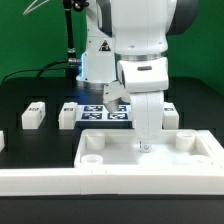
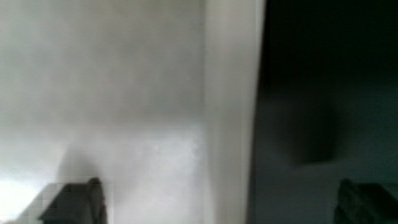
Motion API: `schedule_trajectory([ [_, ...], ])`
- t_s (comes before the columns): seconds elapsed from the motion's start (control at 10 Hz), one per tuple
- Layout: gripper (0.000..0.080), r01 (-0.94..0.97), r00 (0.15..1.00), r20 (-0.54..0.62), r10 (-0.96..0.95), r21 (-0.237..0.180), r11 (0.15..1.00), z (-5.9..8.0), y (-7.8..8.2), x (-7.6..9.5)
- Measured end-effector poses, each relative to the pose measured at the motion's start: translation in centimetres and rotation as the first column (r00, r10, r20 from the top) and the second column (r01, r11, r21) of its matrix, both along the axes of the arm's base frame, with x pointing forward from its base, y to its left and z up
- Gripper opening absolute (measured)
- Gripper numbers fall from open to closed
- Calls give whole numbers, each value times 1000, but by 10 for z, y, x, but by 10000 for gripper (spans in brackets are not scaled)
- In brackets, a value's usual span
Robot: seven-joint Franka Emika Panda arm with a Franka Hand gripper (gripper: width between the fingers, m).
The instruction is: Assemble desk
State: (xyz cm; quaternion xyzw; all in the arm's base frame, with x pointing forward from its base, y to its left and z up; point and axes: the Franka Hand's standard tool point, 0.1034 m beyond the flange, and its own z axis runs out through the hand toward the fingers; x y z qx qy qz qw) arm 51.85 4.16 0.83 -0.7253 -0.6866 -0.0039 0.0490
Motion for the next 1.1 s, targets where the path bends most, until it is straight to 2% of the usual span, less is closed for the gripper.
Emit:
schedule_trajectory([
  [0.3,648,1,1000,1,-1,0,1000,1,0,0],
  [0.5,648,105,994,4,-105,-27,994,29,7,4],
  [0.6,648,152,988,7,-152,-35,988,39,9,4],
  [0.7,648,294,956,-5,-295,-50,955,46,16,2],
  [0.8,648,408,912,-5,-409,-60,911,51,28,3],
  [0.9,648,464,885,-6,-466,-65,883,51,35,4],
  [1.1,648,553,832,-9,-555,-73,830,50,32,3],
])
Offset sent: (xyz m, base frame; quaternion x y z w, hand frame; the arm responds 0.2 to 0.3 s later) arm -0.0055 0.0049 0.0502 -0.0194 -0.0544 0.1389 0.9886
